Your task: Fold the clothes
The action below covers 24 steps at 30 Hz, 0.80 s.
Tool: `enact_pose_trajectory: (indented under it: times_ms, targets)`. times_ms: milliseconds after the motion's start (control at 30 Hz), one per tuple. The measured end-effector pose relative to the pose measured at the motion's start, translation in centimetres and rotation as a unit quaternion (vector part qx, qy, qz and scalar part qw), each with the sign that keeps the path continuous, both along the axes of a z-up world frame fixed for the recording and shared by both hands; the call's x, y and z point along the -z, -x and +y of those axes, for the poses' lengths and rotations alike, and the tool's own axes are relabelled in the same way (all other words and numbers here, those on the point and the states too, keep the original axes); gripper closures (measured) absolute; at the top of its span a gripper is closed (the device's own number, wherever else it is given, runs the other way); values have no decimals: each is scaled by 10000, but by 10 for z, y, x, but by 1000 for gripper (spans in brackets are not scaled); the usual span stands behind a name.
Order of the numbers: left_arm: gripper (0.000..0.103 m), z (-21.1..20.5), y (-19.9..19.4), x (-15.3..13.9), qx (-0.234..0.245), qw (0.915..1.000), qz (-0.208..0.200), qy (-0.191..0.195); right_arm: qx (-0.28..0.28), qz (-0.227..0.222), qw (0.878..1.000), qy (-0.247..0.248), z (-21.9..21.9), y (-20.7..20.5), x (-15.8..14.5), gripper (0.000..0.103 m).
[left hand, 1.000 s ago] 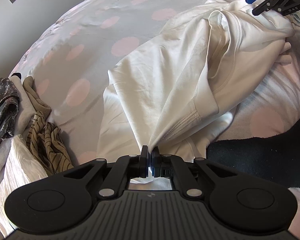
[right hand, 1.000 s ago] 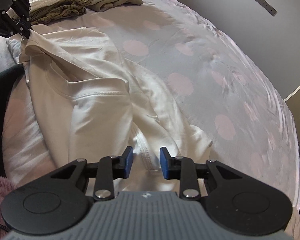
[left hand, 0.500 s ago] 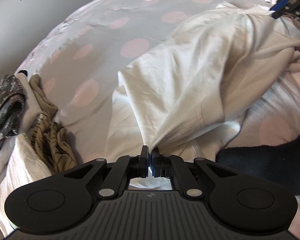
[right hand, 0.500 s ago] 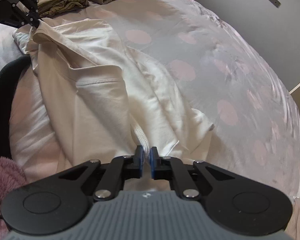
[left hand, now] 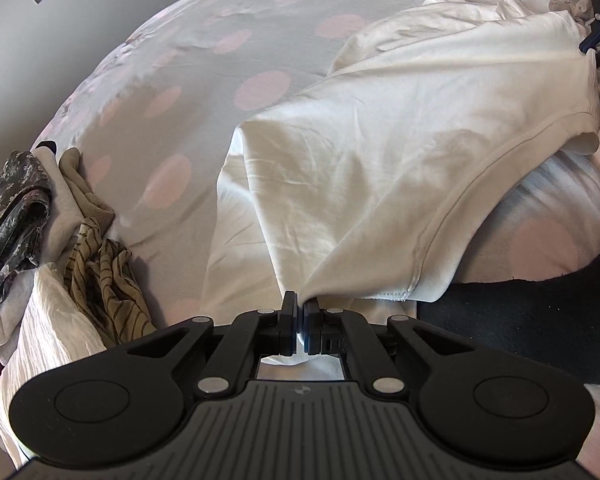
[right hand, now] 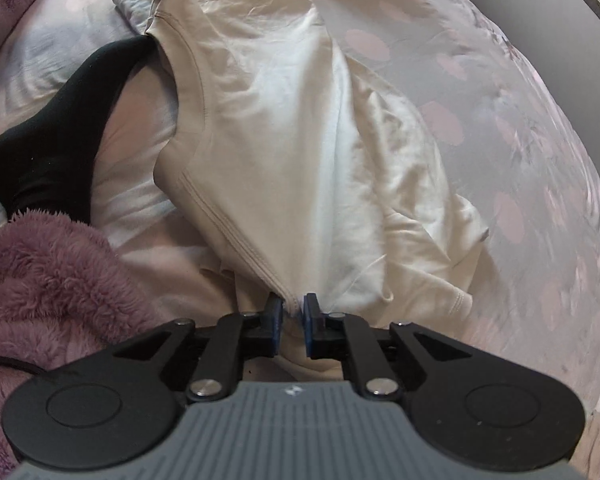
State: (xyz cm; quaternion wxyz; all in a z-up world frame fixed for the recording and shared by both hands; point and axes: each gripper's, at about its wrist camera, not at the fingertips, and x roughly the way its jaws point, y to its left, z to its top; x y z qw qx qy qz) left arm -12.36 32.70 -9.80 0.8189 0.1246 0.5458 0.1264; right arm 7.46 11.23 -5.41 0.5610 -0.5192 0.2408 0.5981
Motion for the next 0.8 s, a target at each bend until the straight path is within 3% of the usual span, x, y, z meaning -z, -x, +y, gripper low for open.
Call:
enact_pose_trajectory:
  times_ms: [100, 200, 400, 633, 800]
  targets:
    - [102, 0, -1, -1, 28, 10000, -12, -11, -355, -43, 9993, -87, -2, 5, -19, 76]
    - [102, -1, -1, -2, 57, 10000, -24, -24, -796, -197, 9966, 25, 2, 15, -24, 73]
    - [102, 0, 0, -3, 91, 9999, -42, -7, -1597, -516, 9844, 537, 19, 31, -4, 74]
    - [102, 5, -2, -3, 74, 9999, -84, 56, -1994, -549, 9726, 1059, 43, 29, 16, 75]
    - [102, 9, 1, -9, 32, 9996, -226, 138, -1958, -452, 9750, 953, 40, 26, 10, 95]
